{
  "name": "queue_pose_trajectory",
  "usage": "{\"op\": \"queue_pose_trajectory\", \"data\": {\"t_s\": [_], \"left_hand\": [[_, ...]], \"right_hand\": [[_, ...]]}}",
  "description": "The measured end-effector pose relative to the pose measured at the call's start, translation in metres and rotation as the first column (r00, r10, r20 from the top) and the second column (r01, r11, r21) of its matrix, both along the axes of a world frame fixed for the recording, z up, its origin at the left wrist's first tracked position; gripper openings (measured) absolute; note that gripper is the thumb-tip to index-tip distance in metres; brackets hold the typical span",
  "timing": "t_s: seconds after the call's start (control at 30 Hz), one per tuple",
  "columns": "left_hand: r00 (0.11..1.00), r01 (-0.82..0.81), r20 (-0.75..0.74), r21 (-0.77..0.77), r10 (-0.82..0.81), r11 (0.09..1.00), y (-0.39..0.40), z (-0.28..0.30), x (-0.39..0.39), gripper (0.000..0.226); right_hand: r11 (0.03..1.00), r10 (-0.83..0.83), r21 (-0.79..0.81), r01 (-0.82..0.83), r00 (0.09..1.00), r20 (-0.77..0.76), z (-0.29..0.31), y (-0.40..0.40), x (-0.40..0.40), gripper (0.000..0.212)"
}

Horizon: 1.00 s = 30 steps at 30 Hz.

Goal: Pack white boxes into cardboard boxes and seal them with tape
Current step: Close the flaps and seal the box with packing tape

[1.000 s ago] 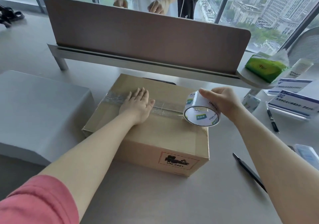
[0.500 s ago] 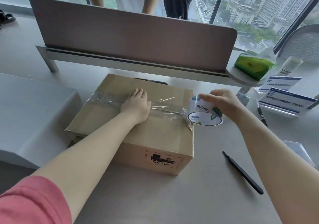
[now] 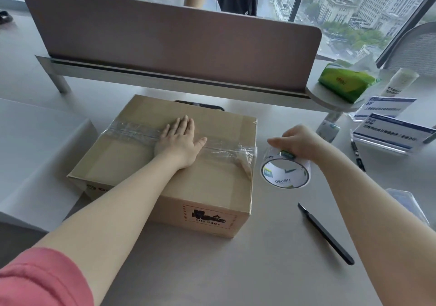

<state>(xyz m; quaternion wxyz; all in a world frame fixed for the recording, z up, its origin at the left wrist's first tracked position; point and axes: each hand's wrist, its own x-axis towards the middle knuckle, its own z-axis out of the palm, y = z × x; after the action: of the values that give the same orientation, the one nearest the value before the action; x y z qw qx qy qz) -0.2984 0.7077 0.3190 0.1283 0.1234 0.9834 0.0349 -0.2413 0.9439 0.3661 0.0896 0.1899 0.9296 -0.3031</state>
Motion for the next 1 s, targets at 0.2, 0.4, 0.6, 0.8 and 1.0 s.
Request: {"op": "queue_pose_trajectory", "data": {"t_s": [0.2, 0.4, 0.6, 0.8, 1.0], "left_hand": [[0.998, -0.027, 0.053, -0.053, 0.03, 0.998, 0.006, 0.009, 0.0, 0.065], [0.995, 0.099, 0.015, 0.195, -0.104, 0.976, 0.048, 0.018, 0.006, 0.055], [0.987, 0.16, 0.004, 0.033, -0.16, 0.987, 0.054, -0.003, 0.009, 0.074], [0.972, 0.237, -0.001, -0.029, -0.237, 0.971, 0.046, 0.001, -0.002, 0.074], [0.956, 0.288, 0.081, -0.105, -0.281, 0.952, 0.038, 0.01, -0.015, 0.074]], "right_hand": [[0.999, -0.026, -0.022, 0.027, 0.999, 0.043, -0.016, 0.002, 0.0, 0.047], [1.0, -0.023, -0.015, 0.024, 0.997, 0.078, -0.029, 0.0, 0.002, 0.049], [0.995, -0.029, -0.095, 0.038, 0.996, 0.087, -0.041, 0.001, 0.0, 0.05], [0.988, -0.007, -0.151, 0.021, 0.996, 0.092, -0.047, -0.007, -0.007, 0.05], [0.958, 0.022, -0.288, 0.012, 0.993, 0.114, -0.052, -0.013, -0.003, 0.043]]}}
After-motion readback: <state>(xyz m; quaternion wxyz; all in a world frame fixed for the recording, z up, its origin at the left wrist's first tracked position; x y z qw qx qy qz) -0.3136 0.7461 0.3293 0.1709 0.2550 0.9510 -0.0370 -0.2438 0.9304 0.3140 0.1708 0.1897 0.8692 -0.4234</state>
